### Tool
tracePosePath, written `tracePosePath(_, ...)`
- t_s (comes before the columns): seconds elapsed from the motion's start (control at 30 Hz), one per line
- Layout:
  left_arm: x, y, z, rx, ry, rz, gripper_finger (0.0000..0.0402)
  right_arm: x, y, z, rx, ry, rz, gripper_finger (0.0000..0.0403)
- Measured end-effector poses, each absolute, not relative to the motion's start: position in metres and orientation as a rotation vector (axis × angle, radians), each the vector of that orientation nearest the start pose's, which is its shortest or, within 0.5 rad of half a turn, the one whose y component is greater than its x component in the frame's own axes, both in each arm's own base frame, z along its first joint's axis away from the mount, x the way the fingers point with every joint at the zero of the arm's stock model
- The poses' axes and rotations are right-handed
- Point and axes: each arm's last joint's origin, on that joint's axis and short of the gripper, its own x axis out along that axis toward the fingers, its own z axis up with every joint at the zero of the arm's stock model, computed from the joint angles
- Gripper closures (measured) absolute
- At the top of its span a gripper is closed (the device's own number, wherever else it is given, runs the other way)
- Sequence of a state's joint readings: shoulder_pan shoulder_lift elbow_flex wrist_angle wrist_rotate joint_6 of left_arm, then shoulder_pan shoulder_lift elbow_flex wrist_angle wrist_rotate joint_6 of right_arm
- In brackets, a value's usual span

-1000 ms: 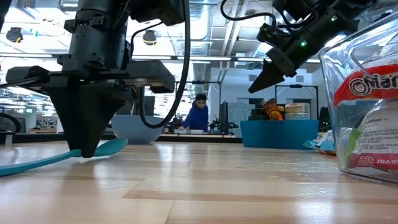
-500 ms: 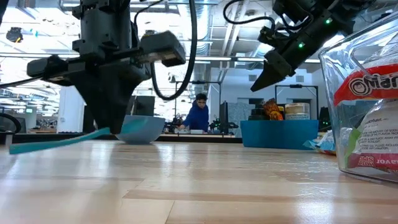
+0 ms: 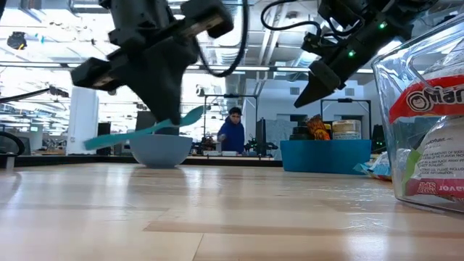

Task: Pick & Place Food Item
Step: Put the blue spoon into the green bin

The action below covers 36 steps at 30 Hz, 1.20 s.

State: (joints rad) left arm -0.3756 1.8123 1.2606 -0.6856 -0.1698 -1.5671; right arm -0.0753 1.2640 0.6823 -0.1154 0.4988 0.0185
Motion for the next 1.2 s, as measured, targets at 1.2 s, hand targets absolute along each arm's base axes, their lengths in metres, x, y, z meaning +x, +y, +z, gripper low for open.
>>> tracePosePath(1.2,0.325,-0.168,0.239,-0.751,0.694,0.38,0.0374,0.245,-0.043,0.21,-0.112,0.696,-0.597,0.0316)
